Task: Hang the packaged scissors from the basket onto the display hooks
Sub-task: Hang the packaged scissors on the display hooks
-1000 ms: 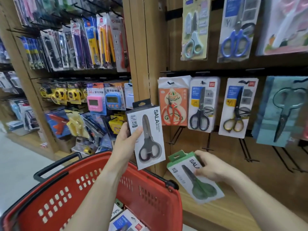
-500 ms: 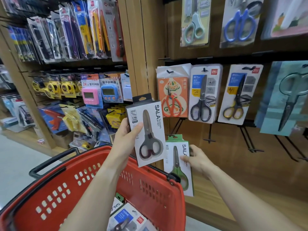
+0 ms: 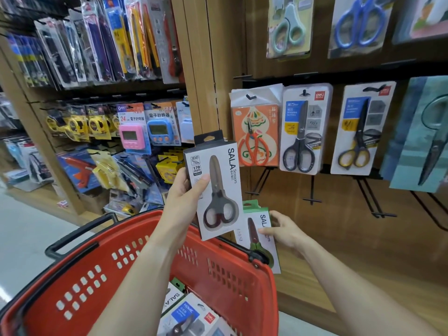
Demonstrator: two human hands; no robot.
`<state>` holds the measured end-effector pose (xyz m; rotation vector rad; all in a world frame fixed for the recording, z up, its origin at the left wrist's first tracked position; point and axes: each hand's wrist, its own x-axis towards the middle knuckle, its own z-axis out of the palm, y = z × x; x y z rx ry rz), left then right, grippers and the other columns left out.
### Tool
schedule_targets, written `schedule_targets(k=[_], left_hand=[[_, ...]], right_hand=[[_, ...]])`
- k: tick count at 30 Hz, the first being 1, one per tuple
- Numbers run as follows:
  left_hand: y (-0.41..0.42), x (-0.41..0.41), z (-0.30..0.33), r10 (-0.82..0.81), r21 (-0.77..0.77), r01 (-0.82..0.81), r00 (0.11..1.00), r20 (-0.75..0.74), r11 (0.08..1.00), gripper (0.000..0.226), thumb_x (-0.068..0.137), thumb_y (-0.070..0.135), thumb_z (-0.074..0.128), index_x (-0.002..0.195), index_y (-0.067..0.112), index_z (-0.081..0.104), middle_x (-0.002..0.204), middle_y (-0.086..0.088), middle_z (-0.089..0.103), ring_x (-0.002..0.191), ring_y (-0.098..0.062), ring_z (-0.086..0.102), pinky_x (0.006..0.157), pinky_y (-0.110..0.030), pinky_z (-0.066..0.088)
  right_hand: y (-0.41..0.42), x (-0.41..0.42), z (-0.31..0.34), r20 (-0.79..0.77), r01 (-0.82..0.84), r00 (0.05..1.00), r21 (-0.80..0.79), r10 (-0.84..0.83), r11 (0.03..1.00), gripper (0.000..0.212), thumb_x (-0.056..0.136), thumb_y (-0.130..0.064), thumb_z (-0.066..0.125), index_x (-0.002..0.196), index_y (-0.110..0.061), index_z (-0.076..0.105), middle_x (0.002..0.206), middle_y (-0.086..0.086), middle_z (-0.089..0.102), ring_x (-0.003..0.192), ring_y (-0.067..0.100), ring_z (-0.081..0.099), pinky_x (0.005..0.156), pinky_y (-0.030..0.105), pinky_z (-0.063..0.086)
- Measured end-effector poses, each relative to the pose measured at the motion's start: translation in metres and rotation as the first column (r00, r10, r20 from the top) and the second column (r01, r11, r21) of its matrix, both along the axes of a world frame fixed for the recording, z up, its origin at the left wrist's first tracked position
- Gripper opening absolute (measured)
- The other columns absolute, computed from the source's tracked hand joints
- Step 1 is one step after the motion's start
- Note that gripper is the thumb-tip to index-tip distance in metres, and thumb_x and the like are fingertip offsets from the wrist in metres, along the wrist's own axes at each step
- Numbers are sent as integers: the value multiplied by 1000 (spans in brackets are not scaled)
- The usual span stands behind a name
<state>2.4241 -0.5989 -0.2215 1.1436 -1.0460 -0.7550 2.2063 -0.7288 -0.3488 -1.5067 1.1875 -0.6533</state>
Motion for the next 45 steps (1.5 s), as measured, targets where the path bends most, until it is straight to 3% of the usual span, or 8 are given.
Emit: schedule_targets(k=[8,20,23,32,37,41,43,45], left_hand=[[-6,-4,-5,-14,8,14,1000,-26,1000,26,107,19,60,131,27,62,123,8,77,115,-15,72,91,-34,57],[-16,-7,-11,-20,15,20,999,-27,1000,37,107,19,60,142,27,58,127,6,75,117,-15,71,95,-36,58],[-18,-7,-12,-18,15,19,999,-30,1000,36,107,19,60,142,26,58,126,6,75,115,-15,72,91,-33,58],[-16,-14,-11,-41,8,41,999,-22,999,33,107,18,60,138,27,60,124,7,76,116,-15,72,94,-35,59],[-10,-11,-7,-40,14,40,999,-14,999,36,107,20,61,141,31,59,123,7,77,113,-15,73,89,-37,58],[-3,-11,-5,-46,42,47,999,-19,998,32,106,22,63,136,31,62,120,5,78,111,-21,74,84,-38,56],[0,-11,-3,-68,52,69,997,-34,996,30,105,23,63,133,33,64,119,5,78,111,-22,75,84,-38,56],[2,-12,-1,-94,52,96,994,-56,994,30,105,24,64,133,34,65,122,4,78,113,-22,74,87,-38,56]], right_hand=[[-4,-15,5,96,49,994,-64,-43,997,28,95,-13,73,117,-26,64,117,-5,74,111,15,69,104,47,52],[-3,-8,5,200,33,979,29,-38,999,28,96,-7,70,120,-20,65,113,-2,77,97,13,76,77,25,58],[-4,-10,3,207,41,977,39,-48,998,27,96,-7,70,120,-17,65,114,0,78,99,17,76,81,30,58],[-20,5,11,42,287,957,-10,-287,958,45,99,-12,69,139,-3,51,103,4,66,89,24,70,81,39,57],[-11,6,28,-145,383,911,-48,-385,923,51,97,-23,73,139,-4,51,126,11,65,106,27,64,91,38,52],[20,-1,74,-472,125,872,-49,-134,991,18,103,-24,62,113,-10,56,106,5,61,95,21,59,78,32,48],[35,-3,108,-421,-13,907,-1,11,1000,24,106,-32,55,109,-10,62,95,3,69,79,20,66,73,31,55],[46,-4,141,-169,-49,985,-43,41,998,37,106,-46,52,113,-14,68,99,2,79,91,20,76,86,35,60]])
